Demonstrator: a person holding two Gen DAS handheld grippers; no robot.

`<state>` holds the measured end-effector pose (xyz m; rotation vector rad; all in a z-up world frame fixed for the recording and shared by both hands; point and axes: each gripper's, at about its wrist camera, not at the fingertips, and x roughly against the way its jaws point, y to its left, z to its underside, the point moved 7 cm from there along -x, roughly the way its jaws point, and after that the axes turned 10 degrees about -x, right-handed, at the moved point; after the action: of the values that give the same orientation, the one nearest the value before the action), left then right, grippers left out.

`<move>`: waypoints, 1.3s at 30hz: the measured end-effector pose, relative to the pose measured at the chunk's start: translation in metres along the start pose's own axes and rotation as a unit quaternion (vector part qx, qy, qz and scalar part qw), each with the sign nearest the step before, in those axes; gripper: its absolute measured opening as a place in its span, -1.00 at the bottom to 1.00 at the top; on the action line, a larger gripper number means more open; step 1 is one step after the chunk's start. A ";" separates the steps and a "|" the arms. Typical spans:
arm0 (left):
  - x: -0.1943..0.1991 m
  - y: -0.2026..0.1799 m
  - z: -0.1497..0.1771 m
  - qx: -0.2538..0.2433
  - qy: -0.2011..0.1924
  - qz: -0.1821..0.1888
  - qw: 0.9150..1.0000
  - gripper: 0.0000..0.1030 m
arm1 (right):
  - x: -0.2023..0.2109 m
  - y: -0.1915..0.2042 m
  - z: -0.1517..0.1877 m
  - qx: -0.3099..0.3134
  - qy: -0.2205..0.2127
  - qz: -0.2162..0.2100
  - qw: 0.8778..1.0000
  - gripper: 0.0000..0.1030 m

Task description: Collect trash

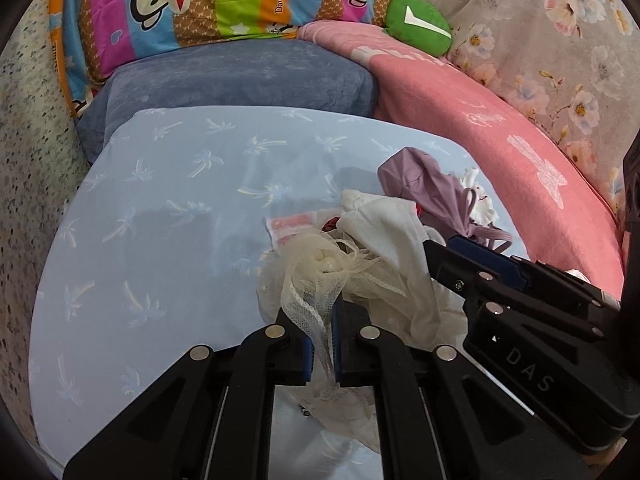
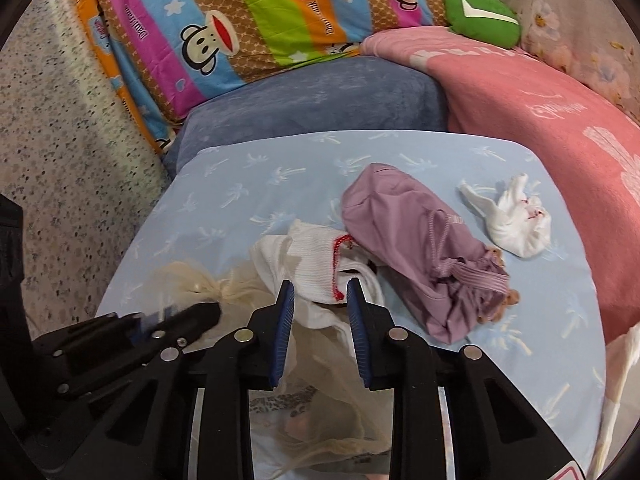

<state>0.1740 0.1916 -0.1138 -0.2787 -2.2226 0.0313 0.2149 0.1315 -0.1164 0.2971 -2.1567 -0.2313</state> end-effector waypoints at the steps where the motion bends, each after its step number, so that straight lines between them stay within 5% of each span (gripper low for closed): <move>1: -0.001 0.001 0.001 0.002 0.001 0.000 1.000 -0.87 | -0.003 0.002 0.001 0.002 0.004 -0.002 1.000 -0.51; 7: -0.003 0.001 0.005 0.007 0.005 0.005 1.000 -0.87 | -0.019 0.003 0.015 0.010 0.030 0.001 0.999 -0.99; 17: 0.012 -0.015 0.000 -0.005 -0.009 0.008 1.000 -0.87 | 0.027 -0.010 0.004 -0.014 -0.013 -0.008 1.000 -0.96; 21: 0.012 -0.017 0.001 -0.002 -0.007 0.004 1.000 -0.87 | 0.030 -0.007 0.003 -0.004 -0.014 -0.008 1.000 -0.65; 28: 0.011 -0.016 0.000 0.001 -0.005 0.001 1.000 -0.87 | 0.005 -0.003 0.009 -0.006 0.019 -0.023 1.000 -0.66; 31: 0.012 -0.015 0.000 0.000 -0.004 0.000 1.000 -0.87 | 0.001 -0.004 0.014 -0.010 0.029 -0.032 0.999 -0.96; 39: 0.035 -0.029 -0.008 -0.009 -0.022 0.001 1.000 -0.87 | 0.056 -0.027 0.002 -0.038 -0.029 -0.022 0.999 -0.96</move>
<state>0.1533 0.1703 -0.0781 -0.2934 -2.2674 0.0187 0.1861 0.0892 -0.0809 0.2987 -2.1938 -0.3501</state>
